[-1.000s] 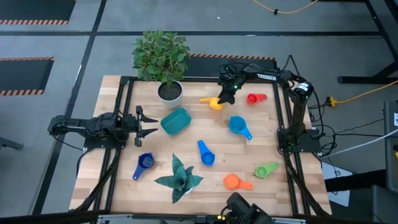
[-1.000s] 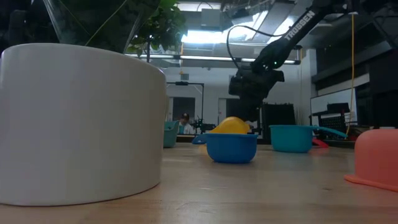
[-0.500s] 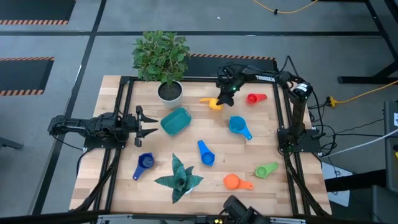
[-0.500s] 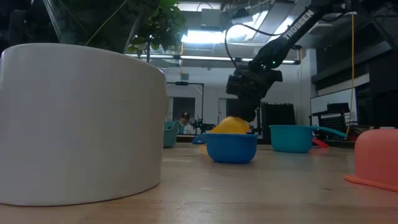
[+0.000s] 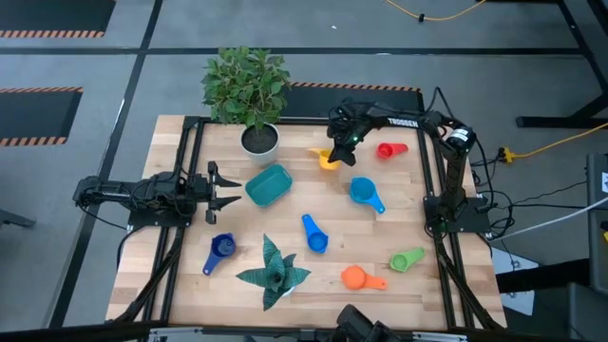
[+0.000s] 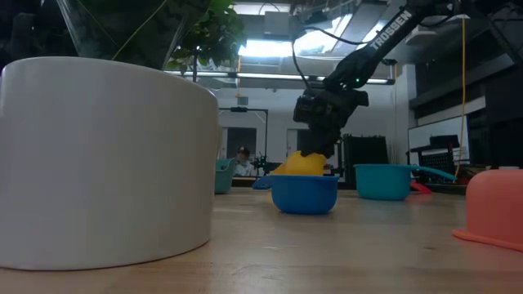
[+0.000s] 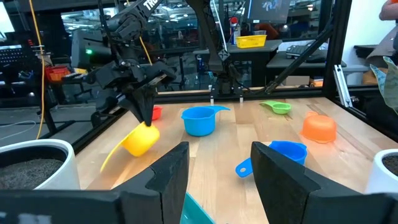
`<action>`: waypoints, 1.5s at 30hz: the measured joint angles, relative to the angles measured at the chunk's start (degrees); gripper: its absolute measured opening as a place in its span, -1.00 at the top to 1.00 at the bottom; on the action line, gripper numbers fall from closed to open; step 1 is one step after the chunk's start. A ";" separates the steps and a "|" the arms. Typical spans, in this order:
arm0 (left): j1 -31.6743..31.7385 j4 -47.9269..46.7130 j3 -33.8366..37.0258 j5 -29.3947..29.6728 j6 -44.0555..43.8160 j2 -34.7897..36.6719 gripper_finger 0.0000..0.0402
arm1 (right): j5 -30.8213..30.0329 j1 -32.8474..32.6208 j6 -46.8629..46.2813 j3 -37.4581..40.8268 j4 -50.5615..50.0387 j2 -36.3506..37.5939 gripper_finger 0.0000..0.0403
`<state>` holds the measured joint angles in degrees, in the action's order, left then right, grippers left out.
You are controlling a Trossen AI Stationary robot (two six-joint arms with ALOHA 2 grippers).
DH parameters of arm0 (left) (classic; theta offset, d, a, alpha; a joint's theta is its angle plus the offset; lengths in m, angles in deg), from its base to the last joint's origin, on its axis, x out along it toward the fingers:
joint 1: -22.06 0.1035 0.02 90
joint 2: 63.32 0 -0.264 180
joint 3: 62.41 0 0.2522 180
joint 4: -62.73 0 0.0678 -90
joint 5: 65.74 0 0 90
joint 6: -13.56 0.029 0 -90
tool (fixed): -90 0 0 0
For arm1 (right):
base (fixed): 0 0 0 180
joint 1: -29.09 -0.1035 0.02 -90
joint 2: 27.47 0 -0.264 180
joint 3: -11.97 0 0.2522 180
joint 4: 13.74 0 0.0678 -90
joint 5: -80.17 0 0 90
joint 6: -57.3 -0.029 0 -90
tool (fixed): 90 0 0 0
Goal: Nest measuring cups in basket
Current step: Stack the yellow measuring cup on top of the light blue measuring cup
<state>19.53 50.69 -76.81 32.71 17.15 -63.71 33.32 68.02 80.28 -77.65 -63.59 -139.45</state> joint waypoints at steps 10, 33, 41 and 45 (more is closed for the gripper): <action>-0.01 0.01 -0.01 -0.01 -0.01 0.00 0.17 | -0.02 -1.18 -0.03 0.00 -1.63 0.00 0.93; 0.00 8.32 0.01 -0.62 -0.51 -0.02 0.17 | -21.99 -13.98 9.22 0.02 -18.09 17.49 0.93; -0.02 15.19 0.01 -0.47 -0.13 0.00 0.17 | -26.60 -21.08 9.44 0.02 -21.14 21.72 0.92; -0.02 15.63 -0.01 -0.47 -0.05 0.00 0.17 | -29.66 -24.68 11.20 0.02 -23.14 23.14 0.92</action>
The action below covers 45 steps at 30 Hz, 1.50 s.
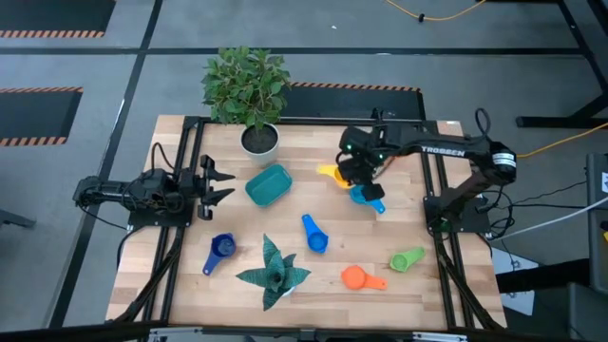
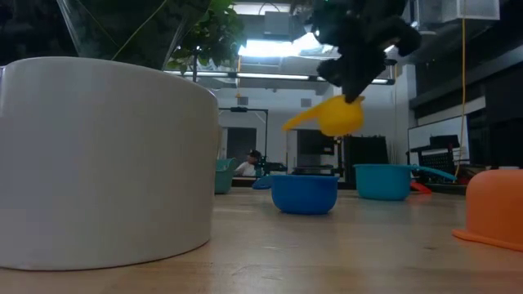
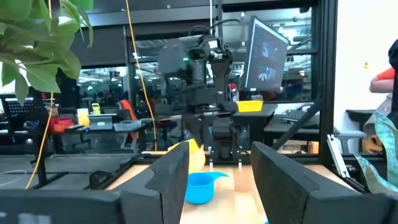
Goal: Nest measuring cups in basket
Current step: Stack the yellow measuring cup on top of the light blue measuring cup
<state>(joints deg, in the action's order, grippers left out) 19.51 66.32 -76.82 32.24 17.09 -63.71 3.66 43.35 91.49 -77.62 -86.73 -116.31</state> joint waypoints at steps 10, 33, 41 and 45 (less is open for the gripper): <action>0.00 0.34 0.00 -0.28 -4.79 0.00 0.17 | -9.35 -7.78 2.20 0.00 -3.25 1.13 0.92; 0.02 1.63 0.02 5.95 -36.34 -8.49 0.17 | -30.40 -16.60 15.99 -0.02 6.94 1.21 0.92; 0.01 16.44 0.01 6.31 -36.44 -21.33 0.17 | -27.61 -18.79 18.98 -0.04 11.57 1.21 0.92; 0.02 22.36 -0.11 6.36 -36.48 -28.34 0.17 | -26.86 -19.72 19.02 -0.04 12.66 1.21 0.92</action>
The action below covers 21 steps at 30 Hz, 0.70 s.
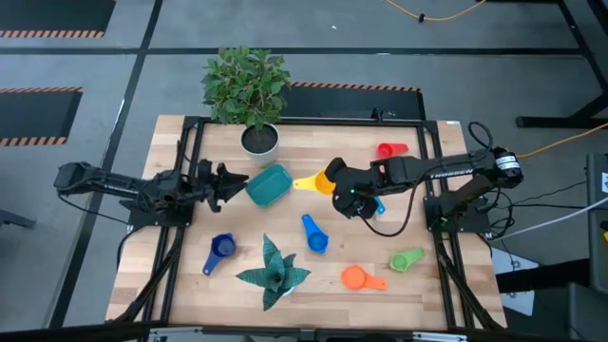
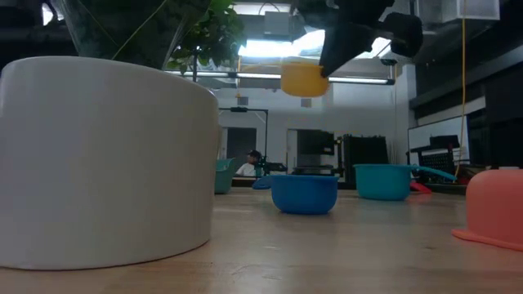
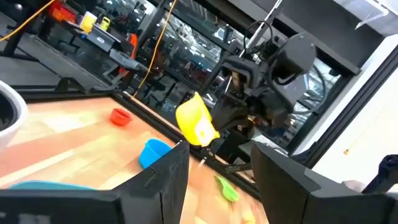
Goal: Nest measuring cups in basket
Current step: Stack the yellow measuring cup on top of the light blue measuring cup
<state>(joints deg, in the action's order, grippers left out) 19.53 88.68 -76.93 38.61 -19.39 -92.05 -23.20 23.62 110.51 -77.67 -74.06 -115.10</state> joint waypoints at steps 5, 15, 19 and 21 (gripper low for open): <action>-0.02 1.05 -4.50 0.00 -0.02 -8.94 0.17 | 1.49 -0.95 0.00 0.00 2.22 0.00 0.92; -0.02 1.10 -18.58 -0.44 0.48 -26.19 0.17 | 1.55 -3.42 0.01 0.00 3.58 0.00 0.92; -0.02 1.04 -22.19 -0.51 0.48 -30.37 0.17 | 1.57 -4.90 0.01 0.00 3.93 0.00 0.92; -0.02 1.06 -23.58 -0.56 0.38 -31.99 0.17 | 1.53 -5.68 0.02 0.00 4.83 0.00 0.92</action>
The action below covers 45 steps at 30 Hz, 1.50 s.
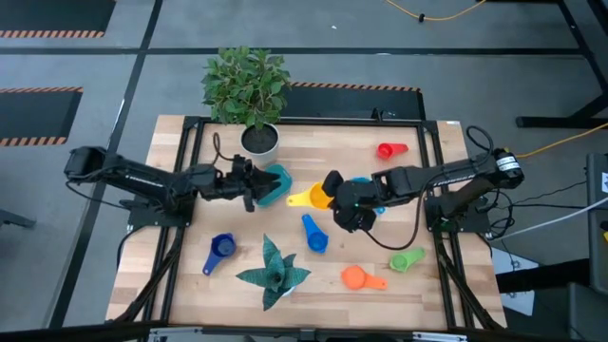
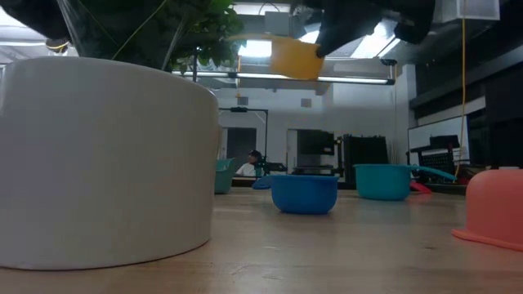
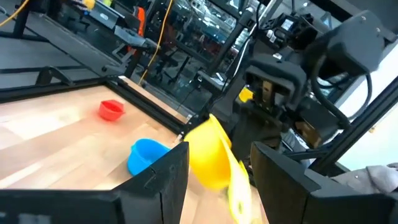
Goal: Nest measuring cups in basket
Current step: Stack the yellow measuring cup on top of the light blue measuring cup
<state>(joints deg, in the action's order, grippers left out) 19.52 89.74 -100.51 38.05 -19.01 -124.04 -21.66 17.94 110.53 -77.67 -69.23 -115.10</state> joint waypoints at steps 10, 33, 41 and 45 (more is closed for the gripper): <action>0.00 0.00 -3.23 -7.66 -3.37 -6.46 0.17 | -0.11 -1.12 4.60 0.00 5.31 0.00 0.92; -0.26 3.43 -3.72 -14.83 -9.47 -7.66 0.17 | -0.11 -1.08 5.99 0.00 3.83 -0.02 0.92; -1.23 2.88 -3.72 -15.30 -12.24 -7.66 0.17 | -0.14 -1.08 6.00 0.00 6.07 -0.02 0.92; -1.29 2.08 -3.72 -17.10 -12.50 -7.66 0.17 | -0.14 -1.08 6.01 0.00 6.35 -0.02 0.92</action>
<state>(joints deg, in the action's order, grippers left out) 18.22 91.82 -104.23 20.95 -31.50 -131.70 -21.80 16.86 116.54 -77.67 -62.88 -115.13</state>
